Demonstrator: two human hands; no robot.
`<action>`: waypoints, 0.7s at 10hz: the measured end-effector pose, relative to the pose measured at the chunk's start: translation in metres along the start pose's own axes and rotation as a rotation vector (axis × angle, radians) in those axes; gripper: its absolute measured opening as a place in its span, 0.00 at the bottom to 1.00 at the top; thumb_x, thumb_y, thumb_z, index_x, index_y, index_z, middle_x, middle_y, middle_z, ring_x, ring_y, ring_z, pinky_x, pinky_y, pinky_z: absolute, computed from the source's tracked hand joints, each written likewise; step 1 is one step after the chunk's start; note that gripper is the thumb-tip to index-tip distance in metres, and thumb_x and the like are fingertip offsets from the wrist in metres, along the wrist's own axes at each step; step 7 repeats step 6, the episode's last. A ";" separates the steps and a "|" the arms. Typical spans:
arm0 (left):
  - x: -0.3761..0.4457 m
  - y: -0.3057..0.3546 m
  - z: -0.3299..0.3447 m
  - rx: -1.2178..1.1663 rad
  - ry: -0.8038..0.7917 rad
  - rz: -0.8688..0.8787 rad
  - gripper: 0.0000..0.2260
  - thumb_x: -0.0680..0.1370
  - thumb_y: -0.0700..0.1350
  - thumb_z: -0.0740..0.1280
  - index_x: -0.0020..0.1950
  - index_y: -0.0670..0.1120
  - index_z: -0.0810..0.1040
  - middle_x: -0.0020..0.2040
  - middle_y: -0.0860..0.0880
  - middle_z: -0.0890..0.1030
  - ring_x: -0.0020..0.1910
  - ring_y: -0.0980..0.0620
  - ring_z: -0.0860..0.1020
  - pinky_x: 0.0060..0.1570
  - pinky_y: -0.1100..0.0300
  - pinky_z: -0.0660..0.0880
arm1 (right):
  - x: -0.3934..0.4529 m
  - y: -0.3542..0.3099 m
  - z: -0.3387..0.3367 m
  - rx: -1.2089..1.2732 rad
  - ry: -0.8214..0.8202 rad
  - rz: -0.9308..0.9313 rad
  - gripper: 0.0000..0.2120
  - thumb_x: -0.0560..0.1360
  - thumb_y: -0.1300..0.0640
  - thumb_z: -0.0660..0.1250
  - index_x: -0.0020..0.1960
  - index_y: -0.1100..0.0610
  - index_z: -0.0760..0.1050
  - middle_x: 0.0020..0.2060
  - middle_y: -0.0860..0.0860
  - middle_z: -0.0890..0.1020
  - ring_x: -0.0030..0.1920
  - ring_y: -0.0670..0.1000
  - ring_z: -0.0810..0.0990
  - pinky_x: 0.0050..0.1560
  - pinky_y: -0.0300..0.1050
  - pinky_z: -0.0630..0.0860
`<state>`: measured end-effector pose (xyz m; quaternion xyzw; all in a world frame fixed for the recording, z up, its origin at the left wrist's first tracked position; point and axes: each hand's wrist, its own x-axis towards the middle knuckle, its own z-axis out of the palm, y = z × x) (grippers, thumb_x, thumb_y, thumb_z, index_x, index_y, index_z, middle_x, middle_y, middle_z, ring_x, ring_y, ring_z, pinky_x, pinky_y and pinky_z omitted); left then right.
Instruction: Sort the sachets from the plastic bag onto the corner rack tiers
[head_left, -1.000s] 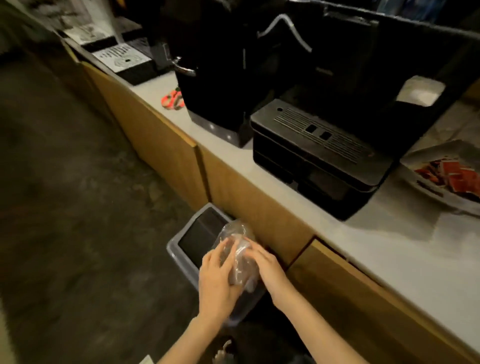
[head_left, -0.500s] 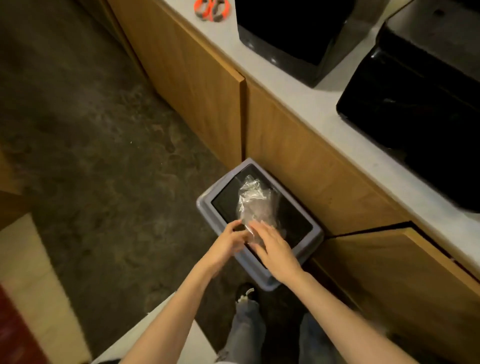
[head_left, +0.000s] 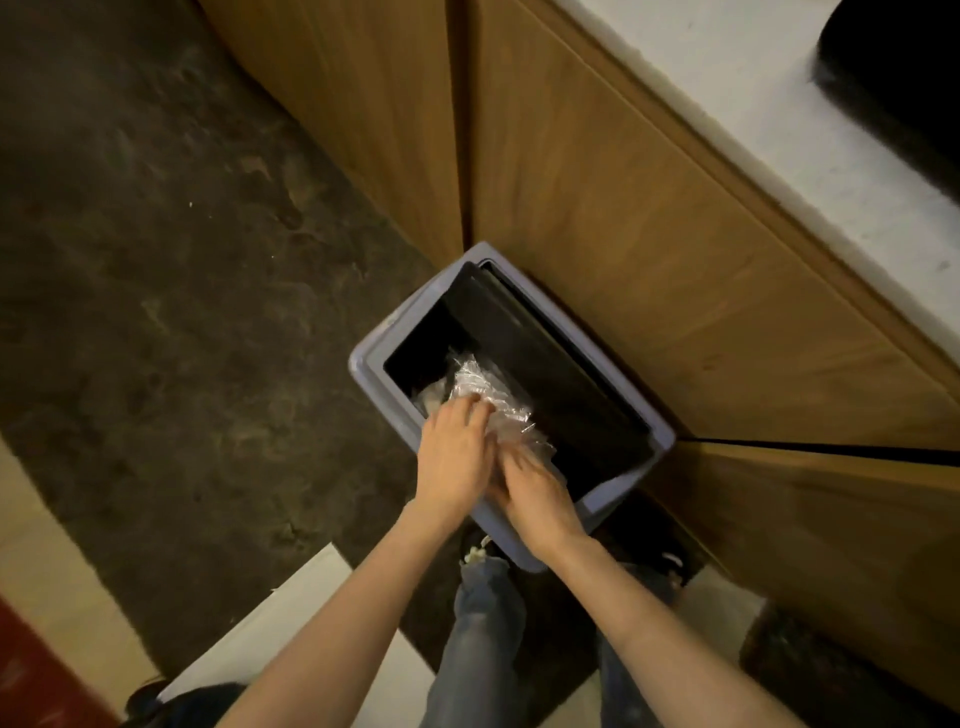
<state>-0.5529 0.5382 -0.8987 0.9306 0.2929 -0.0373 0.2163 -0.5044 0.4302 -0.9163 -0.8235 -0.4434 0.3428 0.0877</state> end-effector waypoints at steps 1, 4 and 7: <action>0.013 -0.005 0.019 0.088 -0.249 0.035 0.14 0.76 0.43 0.60 0.61 0.45 0.74 0.63 0.45 0.75 0.65 0.45 0.70 0.66 0.51 0.61 | 0.012 0.005 0.006 0.193 0.026 0.129 0.20 0.78 0.59 0.58 0.69 0.57 0.63 0.69 0.56 0.69 0.70 0.51 0.66 0.70 0.45 0.62; 0.017 0.000 0.019 0.316 -0.600 0.108 0.16 0.79 0.46 0.51 0.63 0.44 0.70 0.63 0.45 0.76 0.66 0.46 0.69 0.71 0.46 0.51 | 0.012 0.007 0.002 0.240 -0.120 0.272 0.23 0.76 0.58 0.59 0.70 0.52 0.60 0.70 0.53 0.65 0.69 0.54 0.64 0.67 0.57 0.67; 0.031 0.029 -0.036 0.120 -0.690 0.020 0.12 0.77 0.43 0.56 0.56 0.41 0.75 0.56 0.41 0.79 0.54 0.42 0.77 0.53 0.52 0.74 | -0.010 -0.009 -0.064 0.475 -0.028 0.257 0.14 0.77 0.62 0.58 0.62 0.57 0.71 0.57 0.56 0.77 0.58 0.55 0.76 0.55 0.46 0.73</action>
